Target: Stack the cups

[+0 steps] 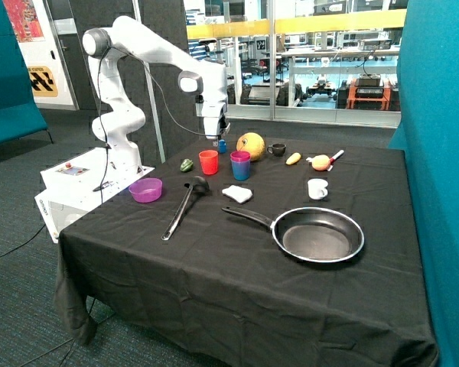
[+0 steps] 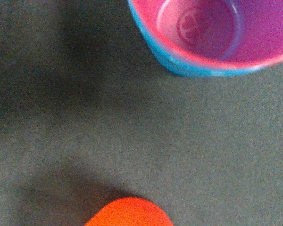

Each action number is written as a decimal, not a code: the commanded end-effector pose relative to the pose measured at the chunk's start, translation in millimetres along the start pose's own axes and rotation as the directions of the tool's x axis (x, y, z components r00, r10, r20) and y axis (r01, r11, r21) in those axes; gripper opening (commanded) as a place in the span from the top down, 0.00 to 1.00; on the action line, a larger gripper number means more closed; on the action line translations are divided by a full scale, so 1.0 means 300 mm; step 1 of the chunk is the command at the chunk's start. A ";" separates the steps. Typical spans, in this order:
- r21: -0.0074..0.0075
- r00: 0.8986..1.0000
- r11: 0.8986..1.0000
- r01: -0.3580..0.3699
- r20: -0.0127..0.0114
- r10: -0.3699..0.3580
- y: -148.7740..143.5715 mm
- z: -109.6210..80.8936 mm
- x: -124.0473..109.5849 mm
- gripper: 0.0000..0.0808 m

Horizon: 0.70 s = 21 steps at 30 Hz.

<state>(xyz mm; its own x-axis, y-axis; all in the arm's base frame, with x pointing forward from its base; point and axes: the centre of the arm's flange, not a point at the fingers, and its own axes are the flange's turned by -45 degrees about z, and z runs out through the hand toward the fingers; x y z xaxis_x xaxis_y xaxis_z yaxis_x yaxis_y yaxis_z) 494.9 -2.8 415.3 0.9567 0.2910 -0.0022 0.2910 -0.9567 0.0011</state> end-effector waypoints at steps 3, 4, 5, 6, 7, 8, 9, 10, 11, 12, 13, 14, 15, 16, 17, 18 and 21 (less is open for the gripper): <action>0.001 1.000 1.000 0.008 -0.002 -0.008 0.001 -0.001 -0.092 0.49; 0.001 1.000 1.000 0.009 -0.002 -0.009 0.000 0.000 -0.100 0.49; 0.001 1.000 1.000 0.012 -0.002 -0.012 -0.001 0.001 -0.108 0.48; 0.001 1.000 1.000 0.018 -0.002 -0.018 -0.003 0.003 -0.119 0.49; 0.001 1.000 1.000 0.019 -0.002 -0.019 -0.005 0.005 -0.127 0.49; 0.001 1.000 1.000 0.021 -0.002 -0.021 -0.007 0.006 -0.133 0.49; 0.001 1.000 1.000 0.026 -0.002 -0.026 -0.010 0.010 -0.142 0.50; 0.001 1.000 1.000 0.026 -0.002 -0.026 -0.012 0.012 -0.148 0.50; 0.001 1.000 1.000 0.028 -0.002 -0.028 -0.013 0.017 -0.156 0.50; 0.001 1.000 1.000 0.028 -0.002 -0.028 -0.013 0.020 -0.161 0.50; 0.001 1.000 1.000 0.029 -0.002 -0.029 -0.013 0.024 -0.166 0.50; 0.001 1.000 1.000 0.028 -0.002 -0.028 -0.013 0.027 -0.170 0.50; 0.001 1.000 1.000 0.027 -0.002 -0.027 -0.012 0.030 -0.175 0.50; 0.001 1.000 1.000 0.028 -0.002 -0.028 -0.011 0.032 -0.180 0.50; 0.001 1.000 1.000 0.027 -0.002 -0.027 -0.010 0.035 -0.184 0.51; 0.001 1.000 1.000 0.027 -0.002 -0.027 -0.009 0.037 -0.189 0.51; 0.001 1.000 1.000 0.026 -0.002 -0.026 -0.007 0.045 -0.202 0.51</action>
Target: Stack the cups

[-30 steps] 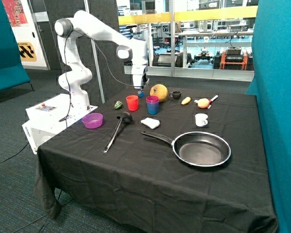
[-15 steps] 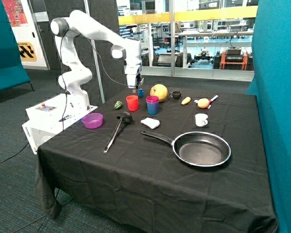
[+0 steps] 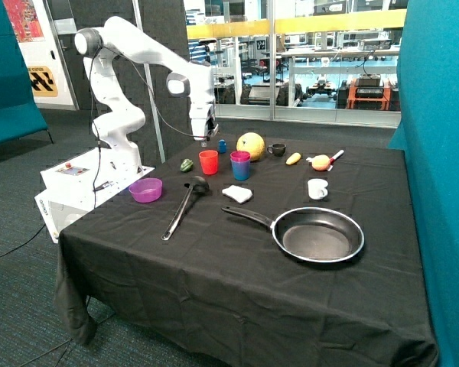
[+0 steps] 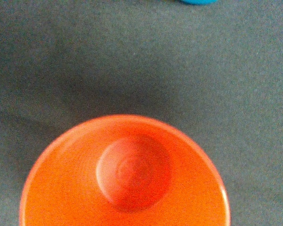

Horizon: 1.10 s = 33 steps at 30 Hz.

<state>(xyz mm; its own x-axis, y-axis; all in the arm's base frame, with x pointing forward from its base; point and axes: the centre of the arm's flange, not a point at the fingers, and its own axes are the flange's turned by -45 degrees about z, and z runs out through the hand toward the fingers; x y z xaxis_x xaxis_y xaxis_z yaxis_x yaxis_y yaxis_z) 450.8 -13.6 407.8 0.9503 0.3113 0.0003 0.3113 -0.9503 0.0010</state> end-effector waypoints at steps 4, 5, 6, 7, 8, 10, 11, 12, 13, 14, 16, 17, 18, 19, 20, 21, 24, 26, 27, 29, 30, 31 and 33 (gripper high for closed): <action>0.001 1.000 1.000 0.002 0.000 -0.002 0.005 0.038 -0.066 0.51; 0.001 1.000 1.000 0.001 0.000 -0.001 0.006 0.042 -0.069 0.51; 0.001 1.000 1.000 0.000 0.000 0.000 0.008 0.047 -0.071 0.50; 0.001 1.000 1.000 0.000 0.000 0.000 0.009 0.050 -0.072 0.50; 0.001 1.000 1.000 0.000 0.000 0.000 0.009 0.052 -0.073 0.50; 0.001 1.000 1.000 -0.004 0.000 0.004 0.012 0.063 -0.077 0.50; 0.001 1.000 1.000 -0.006 0.000 0.006 0.014 0.072 -0.079 0.48; 0.001 1.000 1.000 0.000 0.000 0.000 0.015 0.079 -0.080 0.47; 0.001 1.000 1.000 -0.007 0.000 0.007 0.015 0.086 -0.081 0.47; 0.001 1.000 1.000 0.000 0.000 0.000 0.015 0.091 -0.080 0.47; 0.001 1.000 1.000 0.001 0.000 -0.001 0.013 0.096 -0.079 0.47; 0.001 1.000 1.000 -0.003 0.000 0.003 0.011 0.099 -0.078 0.47; 0.001 1.000 1.000 -0.001 0.000 0.001 0.009 0.101 -0.077 0.47; 0.001 1.000 1.000 0.001 0.000 -0.001 0.007 0.103 -0.074 0.46; 0.001 1.000 1.000 0.007 0.000 -0.007 0.005 0.104 -0.073 0.47; 0.001 1.000 1.000 0.008 0.000 -0.008 0.004 0.105 -0.070 0.47; 0.001 1.000 1.000 0.010 0.000 -0.010 -0.001 0.109 -0.063 0.47; 0.001 1.000 1.000 0.013 0.000 -0.013 -0.003 0.111 -0.057 0.49; 0.001 1.000 1.000 0.015 0.000 -0.015 -0.005 0.112 -0.053 0.49; 0.001 1.000 1.000 0.017 0.000 -0.017 -0.008 0.113 -0.047 0.49; 0.001 1.000 1.000 0.018 0.000 -0.018 -0.009 0.115 -0.044 0.49; 0.001 1.000 1.000 0.017 0.000 -0.017 -0.010 0.116 -0.042 0.49; 0.001 1.000 1.000 0.014 0.000 -0.014 -0.011 0.120 -0.038 0.49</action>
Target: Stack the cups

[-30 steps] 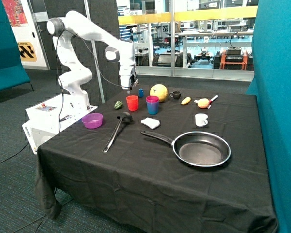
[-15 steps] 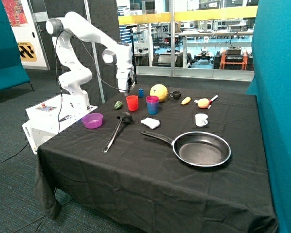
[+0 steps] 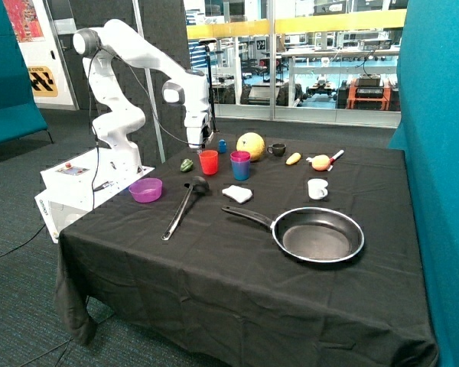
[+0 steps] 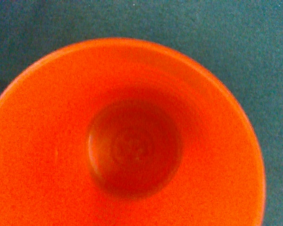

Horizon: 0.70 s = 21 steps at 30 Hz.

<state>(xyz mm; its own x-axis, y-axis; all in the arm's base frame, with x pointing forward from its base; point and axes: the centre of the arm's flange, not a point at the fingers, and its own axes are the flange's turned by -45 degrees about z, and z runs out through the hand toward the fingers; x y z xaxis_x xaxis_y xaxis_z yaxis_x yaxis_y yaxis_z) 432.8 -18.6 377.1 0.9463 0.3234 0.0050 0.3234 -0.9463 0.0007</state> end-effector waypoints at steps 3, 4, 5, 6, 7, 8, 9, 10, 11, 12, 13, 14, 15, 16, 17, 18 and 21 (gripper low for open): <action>0.001 1.000 1.000 -0.003 0.005 0.003 -0.007 0.027 0.030 0.49; 0.001 1.000 1.000 -0.003 0.005 0.003 -0.007 0.029 0.033 0.49; 0.001 1.000 1.000 -0.003 0.005 0.003 -0.007 0.031 0.035 0.49; 0.001 1.000 1.000 -0.002 0.005 0.002 -0.008 0.032 0.037 0.49; 0.001 1.000 1.000 -0.001 0.005 0.001 -0.009 0.034 0.039 0.49; 0.001 1.000 1.000 -0.001 0.005 0.001 -0.009 0.036 0.040 0.49; 0.001 1.000 1.000 -0.002 0.005 0.002 -0.010 0.038 0.042 0.49; 0.001 1.000 1.000 -0.003 0.005 0.003 -0.010 0.039 0.043 0.49; 0.001 1.000 1.000 -0.003 0.005 0.003 -0.011 0.040 0.044 0.49; 0.001 1.000 1.000 -0.003 0.005 0.003 -0.011 0.042 0.045 0.49; 0.001 1.000 1.000 -0.003 0.005 0.003 -0.012 0.044 0.046 0.49; 0.001 1.000 1.000 -0.004 0.005 0.003 -0.012 0.045 0.047 0.49; 0.001 1.000 1.000 -0.003 0.005 0.003 -0.013 0.048 0.048 0.49; 0.001 1.000 1.000 -0.002 0.005 0.002 -0.014 0.050 0.049 0.48; 0.001 1.000 1.000 -0.003 0.005 0.003 -0.015 0.053 0.050 0.48; 0.001 1.000 1.000 -0.001 0.005 0.001 -0.016 0.055 0.051 0.48; 0.001 1.000 1.000 -0.002 0.005 0.002 -0.020 0.062 0.051 0.48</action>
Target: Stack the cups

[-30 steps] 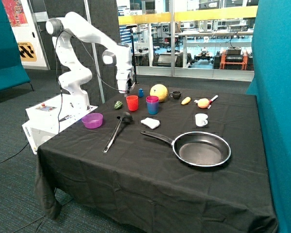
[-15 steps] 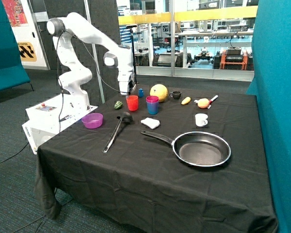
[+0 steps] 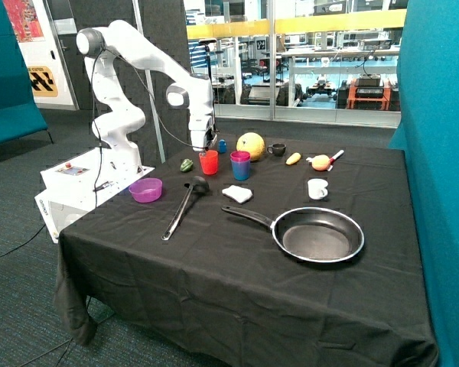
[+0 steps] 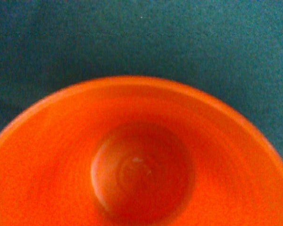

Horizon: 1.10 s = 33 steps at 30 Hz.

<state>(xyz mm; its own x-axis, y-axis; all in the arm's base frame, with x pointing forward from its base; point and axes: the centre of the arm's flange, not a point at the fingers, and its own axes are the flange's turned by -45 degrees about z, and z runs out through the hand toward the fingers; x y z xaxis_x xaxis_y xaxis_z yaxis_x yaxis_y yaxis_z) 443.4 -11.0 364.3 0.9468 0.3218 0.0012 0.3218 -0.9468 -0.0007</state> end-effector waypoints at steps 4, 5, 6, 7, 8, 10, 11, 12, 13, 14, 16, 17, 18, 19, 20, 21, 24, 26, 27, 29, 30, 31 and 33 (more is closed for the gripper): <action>-0.001 1.000 1.000 0.001 0.001 -0.001 -0.013 0.028 0.012 0.48; -0.001 1.000 1.000 0.002 0.001 -0.002 -0.015 0.031 0.012 0.48; -0.001 1.000 1.000 0.002 0.001 -0.002 -0.017 0.033 0.012 0.48; -0.001 1.000 1.000 0.003 0.001 -0.003 -0.018 0.034 0.013 0.48; -0.001 1.000 1.000 0.002 0.001 -0.002 -0.020 0.036 0.013 0.48; -0.001 1.000 1.000 0.003 0.001 -0.003 -0.023 0.039 0.013 0.49; -0.001 1.000 1.000 0.004 0.001 -0.004 -0.024 0.042 0.014 0.45; -0.001 1.000 1.000 0.005 0.001 -0.005 -0.026 0.043 0.014 0.47; -0.001 1.000 1.000 0.004 0.001 -0.004 -0.027 0.045 0.014 0.48; -0.001 1.000 1.000 0.004 0.001 -0.004 -0.027 0.046 0.014 0.49; -0.001 1.000 1.000 0.003 0.001 -0.003 -0.028 0.048 0.015 0.49; -0.001 1.000 1.000 0.002 0.001 -0.002 -0.028 0.049 0.015 0.50; -0.001 1.000 1.000 0.000 0.001 0.000 -0.026 0.050 0.015 0.50; -0.001 1.000 1.000 -0.002 0.001 0.002 -0.025 0.052 0.014 0.50; -0.001 1.000 1.000 -0.003 0.001 0.003 -0.024 0.053 0.014 0.50; -0.001 1.000 1.000 -0.004 0.001 0.004 -0.022 0.054 0.013 0.50; -0.001 1.000 1.000 -0.010 0.001 0.010 -0.017 0.062 0.008 0.51; -0.001 1.000 1.000 -0.013 0.001 0.013 -0.014 0.067 0.005 0.51; -0.001 1.000 1.000 -0.016 0.001 0.016 -0.012 0.071 0.003 0.51; -0.001 1.000 1.000 -0.017 0.001 0.017 -0.011 0.077 0.000 0.51; -0.001 1.000 1.000 -0.019 0.001 0.019 -0.010 0.080 -0.001 0.52; -0.001 1.000 1.000 -0.020 0.001 0.020 -0.009 0.082 -0.002 0.52; -0.001 1.000 1.000 -0.023 0.001 0.023 -0.007 0.088 -0.003 0.52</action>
<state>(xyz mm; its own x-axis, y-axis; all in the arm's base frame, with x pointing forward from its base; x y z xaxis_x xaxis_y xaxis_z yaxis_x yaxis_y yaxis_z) 443.7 -5.9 345.0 0.9506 0.3105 -0.0014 0.3105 -0.9506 -0.0008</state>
